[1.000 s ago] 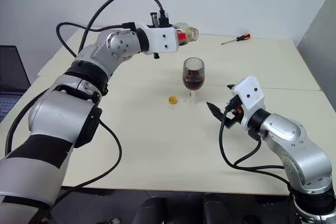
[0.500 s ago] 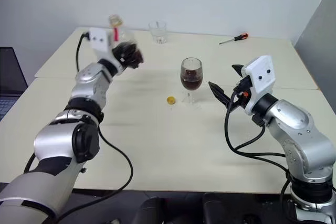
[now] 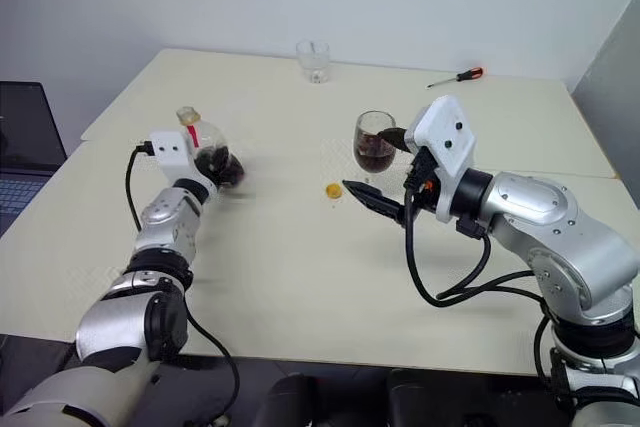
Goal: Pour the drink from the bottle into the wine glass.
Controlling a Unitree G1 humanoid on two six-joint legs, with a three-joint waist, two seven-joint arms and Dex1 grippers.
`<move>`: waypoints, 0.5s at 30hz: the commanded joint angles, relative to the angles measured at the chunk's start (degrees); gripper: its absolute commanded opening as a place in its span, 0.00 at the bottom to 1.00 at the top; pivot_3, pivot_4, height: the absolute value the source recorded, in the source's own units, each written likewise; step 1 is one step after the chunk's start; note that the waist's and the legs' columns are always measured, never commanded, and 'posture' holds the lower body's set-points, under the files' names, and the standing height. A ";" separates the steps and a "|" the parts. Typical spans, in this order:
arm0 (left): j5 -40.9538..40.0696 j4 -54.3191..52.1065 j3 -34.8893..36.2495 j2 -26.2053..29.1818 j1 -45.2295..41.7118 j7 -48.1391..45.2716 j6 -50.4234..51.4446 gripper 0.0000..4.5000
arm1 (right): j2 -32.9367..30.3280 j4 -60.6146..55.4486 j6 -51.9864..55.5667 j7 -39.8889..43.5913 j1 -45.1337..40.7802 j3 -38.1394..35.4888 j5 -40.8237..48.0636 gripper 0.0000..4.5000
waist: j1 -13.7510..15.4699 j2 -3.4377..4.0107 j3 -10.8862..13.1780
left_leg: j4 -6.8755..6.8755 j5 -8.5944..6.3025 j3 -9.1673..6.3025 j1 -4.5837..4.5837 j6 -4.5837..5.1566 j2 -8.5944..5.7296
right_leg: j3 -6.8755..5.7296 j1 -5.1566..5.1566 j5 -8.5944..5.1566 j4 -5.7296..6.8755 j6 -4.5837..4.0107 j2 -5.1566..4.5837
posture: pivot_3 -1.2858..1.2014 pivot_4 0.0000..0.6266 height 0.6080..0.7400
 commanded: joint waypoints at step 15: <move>-1.48 -16.14 -1.36 1.12 9.81 -0.18 6.64 0.99 | 0.41 0.07 -1.67 0.15 -0.22 -0.77 0.03 1.00 | -0.36 0.01 -0.02 | -0.05 0.00 -0.05 0.02 0.00 0.03 | -0.04 0.00 0.00 0.01 0.00 0.02 | 0.52 0.24 1.00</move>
